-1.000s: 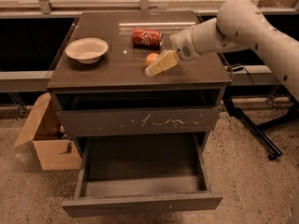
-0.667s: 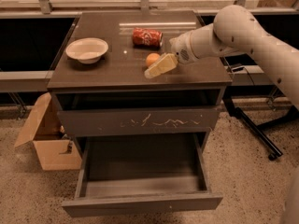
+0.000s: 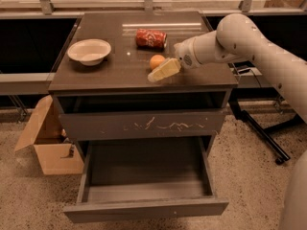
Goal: Place orange into middle drawer
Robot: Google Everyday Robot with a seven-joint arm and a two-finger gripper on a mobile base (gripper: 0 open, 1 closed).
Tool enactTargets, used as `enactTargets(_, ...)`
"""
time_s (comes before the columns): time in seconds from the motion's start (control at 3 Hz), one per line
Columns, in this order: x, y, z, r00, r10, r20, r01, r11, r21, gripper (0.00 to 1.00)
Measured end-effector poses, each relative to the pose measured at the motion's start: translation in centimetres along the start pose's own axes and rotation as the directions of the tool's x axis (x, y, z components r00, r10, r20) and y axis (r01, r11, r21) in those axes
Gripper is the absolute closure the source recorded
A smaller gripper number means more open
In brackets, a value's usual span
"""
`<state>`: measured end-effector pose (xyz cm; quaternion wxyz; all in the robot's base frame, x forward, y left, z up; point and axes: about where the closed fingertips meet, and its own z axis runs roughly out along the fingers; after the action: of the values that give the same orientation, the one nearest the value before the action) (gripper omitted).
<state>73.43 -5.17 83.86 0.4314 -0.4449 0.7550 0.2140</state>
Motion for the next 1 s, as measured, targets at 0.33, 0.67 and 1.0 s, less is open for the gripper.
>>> enactTargets(0.33, -0.4, -0.1, 0.3, 1.000, -0.007, 0.011, 0.007, 1.0000, 0.004, 0.17)
enactTargets(0.67, -1.1, 0.1, 0.4, 1.000, -0.021, 0.019, 0.021, 0.9998, 0.004, 0.40)
enactTargets(1.0, -1.6, 0.8, 0.6, 0.999, -0.036, 0.034, 0.036, 0.9993, -0.011, 0.63)
